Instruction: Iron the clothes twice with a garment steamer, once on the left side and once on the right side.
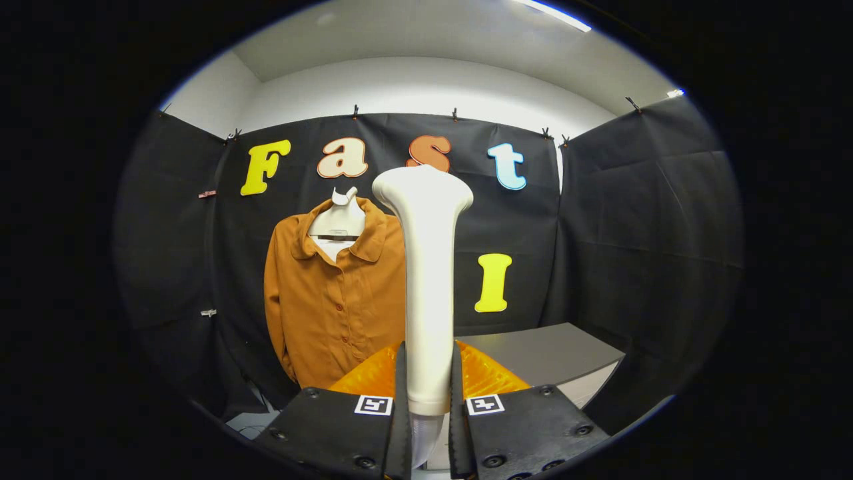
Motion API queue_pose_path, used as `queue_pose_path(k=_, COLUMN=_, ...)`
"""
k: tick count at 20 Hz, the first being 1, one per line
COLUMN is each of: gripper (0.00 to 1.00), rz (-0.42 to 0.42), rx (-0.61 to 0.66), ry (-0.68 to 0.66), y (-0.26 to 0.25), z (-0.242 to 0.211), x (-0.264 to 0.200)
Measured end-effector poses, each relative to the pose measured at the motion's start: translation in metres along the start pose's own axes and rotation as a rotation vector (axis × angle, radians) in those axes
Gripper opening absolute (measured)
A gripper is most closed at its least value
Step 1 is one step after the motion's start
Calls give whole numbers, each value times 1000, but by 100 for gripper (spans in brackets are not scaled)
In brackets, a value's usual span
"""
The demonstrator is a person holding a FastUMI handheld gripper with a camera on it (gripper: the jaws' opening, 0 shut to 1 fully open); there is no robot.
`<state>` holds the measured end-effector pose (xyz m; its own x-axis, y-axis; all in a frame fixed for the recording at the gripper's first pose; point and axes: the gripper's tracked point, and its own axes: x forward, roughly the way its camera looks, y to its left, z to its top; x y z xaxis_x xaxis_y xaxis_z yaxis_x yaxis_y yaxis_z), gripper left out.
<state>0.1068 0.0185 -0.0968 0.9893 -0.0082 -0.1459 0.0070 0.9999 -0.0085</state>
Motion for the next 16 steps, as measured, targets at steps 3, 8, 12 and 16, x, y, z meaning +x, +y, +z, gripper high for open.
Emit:
queue_pose_path(k=3, gripper=25, rz=-1, rx=-9, ry=-2, y=2, z=0, x=1)
queue_pose_path(k=8, gripper=26, rz=0, rx=-13, ry=-1, y=5, z=-1, x=3)
queue_pose_path(k=12, gripper=25, rz=-6, rx=-17, ry=3, y=4, z=-3, x=4)
queue_pose_path(k=16, gripper=26, rz=-6, rx=-18, ry=6, y=4, z=-2, x=5)
